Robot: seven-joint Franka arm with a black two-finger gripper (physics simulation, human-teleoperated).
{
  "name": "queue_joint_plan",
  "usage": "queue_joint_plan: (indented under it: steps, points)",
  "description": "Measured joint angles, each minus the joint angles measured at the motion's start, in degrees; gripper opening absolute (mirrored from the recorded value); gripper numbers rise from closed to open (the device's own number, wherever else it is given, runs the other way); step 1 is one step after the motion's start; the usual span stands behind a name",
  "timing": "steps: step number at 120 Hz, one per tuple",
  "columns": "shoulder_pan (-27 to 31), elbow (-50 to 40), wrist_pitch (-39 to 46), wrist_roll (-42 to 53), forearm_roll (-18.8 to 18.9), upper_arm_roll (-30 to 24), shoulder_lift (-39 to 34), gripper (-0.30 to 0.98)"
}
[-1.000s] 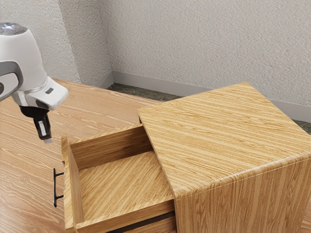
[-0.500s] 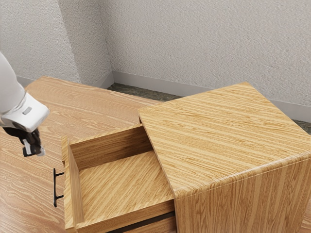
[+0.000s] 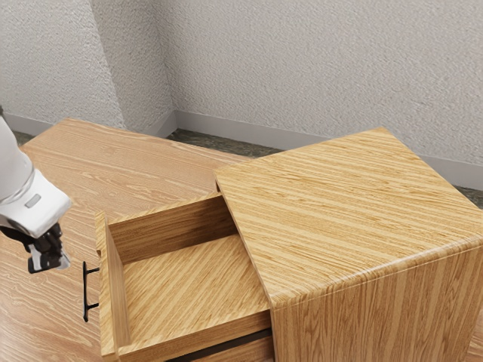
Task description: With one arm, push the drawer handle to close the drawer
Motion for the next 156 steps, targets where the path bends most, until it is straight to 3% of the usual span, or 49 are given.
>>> queue_joint_plan:
  steps: [56, 156]
  points:
    - [-0.3, -1.0, -4.3, -5.1, -3.4, -3.3, -2.0, -0.10]
    - [1.2, 2.6, 4.9, -11.1, -3.8, -11.6, 6.9, -0.10]
